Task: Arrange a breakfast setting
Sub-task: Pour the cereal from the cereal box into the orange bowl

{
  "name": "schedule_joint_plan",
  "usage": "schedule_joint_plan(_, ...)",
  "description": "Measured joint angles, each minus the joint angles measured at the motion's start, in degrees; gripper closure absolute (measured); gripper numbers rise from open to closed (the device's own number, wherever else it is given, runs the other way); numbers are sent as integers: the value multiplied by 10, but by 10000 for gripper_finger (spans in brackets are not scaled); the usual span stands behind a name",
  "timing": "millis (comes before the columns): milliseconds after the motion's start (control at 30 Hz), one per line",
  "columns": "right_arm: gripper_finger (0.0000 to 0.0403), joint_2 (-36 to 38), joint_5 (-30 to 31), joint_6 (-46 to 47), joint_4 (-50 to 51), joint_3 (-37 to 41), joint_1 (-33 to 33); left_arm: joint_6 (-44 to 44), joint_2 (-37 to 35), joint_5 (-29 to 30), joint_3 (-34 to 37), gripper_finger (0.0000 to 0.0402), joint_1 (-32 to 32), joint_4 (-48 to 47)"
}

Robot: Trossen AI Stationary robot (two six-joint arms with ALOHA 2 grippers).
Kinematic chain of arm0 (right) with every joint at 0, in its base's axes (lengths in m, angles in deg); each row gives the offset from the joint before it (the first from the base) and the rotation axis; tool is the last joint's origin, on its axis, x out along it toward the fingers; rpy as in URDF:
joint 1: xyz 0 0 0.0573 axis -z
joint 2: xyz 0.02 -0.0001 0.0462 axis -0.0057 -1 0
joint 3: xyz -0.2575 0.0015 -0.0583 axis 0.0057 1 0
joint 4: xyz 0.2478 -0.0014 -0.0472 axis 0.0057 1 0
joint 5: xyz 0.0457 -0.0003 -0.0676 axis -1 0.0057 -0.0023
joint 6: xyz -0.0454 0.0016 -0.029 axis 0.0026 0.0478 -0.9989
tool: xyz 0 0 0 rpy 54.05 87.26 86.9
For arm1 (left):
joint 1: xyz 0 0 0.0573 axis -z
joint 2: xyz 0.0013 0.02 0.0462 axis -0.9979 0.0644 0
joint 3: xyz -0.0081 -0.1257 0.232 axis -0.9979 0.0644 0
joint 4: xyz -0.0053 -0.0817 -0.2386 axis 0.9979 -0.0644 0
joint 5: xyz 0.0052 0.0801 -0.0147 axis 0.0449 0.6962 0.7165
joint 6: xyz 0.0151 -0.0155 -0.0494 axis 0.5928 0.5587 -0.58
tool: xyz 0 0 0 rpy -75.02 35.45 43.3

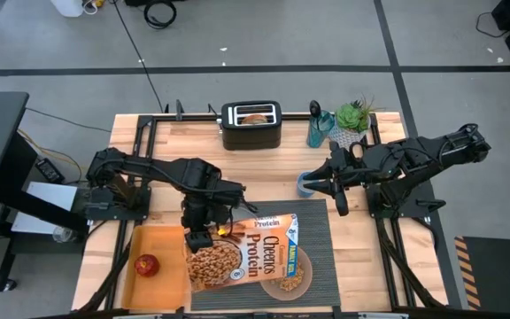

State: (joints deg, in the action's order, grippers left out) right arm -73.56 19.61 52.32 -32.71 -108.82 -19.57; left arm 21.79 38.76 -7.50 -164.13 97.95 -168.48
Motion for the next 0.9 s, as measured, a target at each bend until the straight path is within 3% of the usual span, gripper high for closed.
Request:
schedule_joint_plan(133,300,0,0,4,0,0,0,28,0,37,0,226,-3,0)
schedule_joint_plan(367,300,0,0,8,0,0,-1,-33,-3,-39,0,226,-12,0)
schedule_joint_plan(500,300,0,0,8,0,0,-1,-43,-4,-55,0,225,-7,-1)
schedule_joint_plan(600,300,0,0,4,0,0,-1,-16,-3,-31,8,225,-9,1)
schedule_joint_plan(900,300,0,0,6,-4,0,0,-41,-1,-98,15,225,-8,-3)
